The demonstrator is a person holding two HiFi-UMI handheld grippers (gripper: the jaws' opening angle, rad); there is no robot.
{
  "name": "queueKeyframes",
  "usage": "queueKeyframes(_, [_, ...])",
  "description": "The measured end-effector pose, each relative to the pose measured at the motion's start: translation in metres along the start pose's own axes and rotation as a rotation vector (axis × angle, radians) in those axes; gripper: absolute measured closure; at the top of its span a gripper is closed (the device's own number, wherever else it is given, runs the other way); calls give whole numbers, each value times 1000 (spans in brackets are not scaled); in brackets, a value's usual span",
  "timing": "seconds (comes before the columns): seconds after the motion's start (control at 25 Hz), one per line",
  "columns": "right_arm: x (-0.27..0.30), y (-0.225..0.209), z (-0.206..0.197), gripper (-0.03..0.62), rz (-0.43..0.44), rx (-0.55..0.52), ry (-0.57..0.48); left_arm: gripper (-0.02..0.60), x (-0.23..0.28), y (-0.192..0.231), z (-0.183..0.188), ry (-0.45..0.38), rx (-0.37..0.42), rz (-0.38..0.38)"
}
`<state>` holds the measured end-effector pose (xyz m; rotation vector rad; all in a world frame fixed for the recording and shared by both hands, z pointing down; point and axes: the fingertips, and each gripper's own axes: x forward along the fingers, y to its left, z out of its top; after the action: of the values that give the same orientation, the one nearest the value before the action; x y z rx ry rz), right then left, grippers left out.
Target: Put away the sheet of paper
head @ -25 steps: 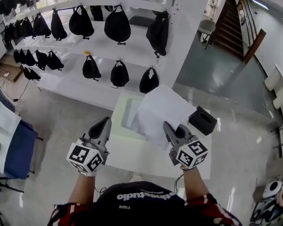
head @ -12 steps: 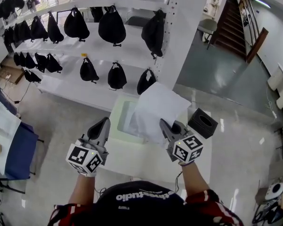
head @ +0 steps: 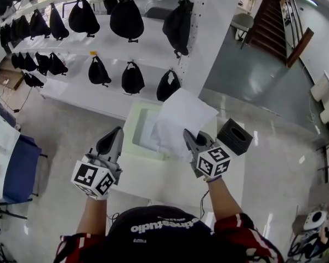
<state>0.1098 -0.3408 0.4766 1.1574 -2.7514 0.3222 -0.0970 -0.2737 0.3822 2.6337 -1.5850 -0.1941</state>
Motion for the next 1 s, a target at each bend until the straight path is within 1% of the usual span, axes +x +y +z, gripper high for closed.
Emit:
queueKeyframes(0.32, [17, -21, -36, 591, -7, 24, 44, 578, -7, -2, -16, 36, -2, 23])
queueKeyframes(0.48, [29, -28, -52, 591, -5, 26, 55, 578, -9, -3, -15, 44, -5, 37])
queueKeyframes(0.68, [44, -38, -74, 591, -11, 36, 83, 578, -8, -7, -11, 44, 6, 36])
queueKeyframes(0.84, [54, -43, -91, 591, -5, 69, 100, 578, -9, -8, -10, 49, 27, 35])
queueKeyframes(1.0, [62, -46, -109, 591, -1, 115, 125, 578, -13, -4, -7, 53, 28, 55])
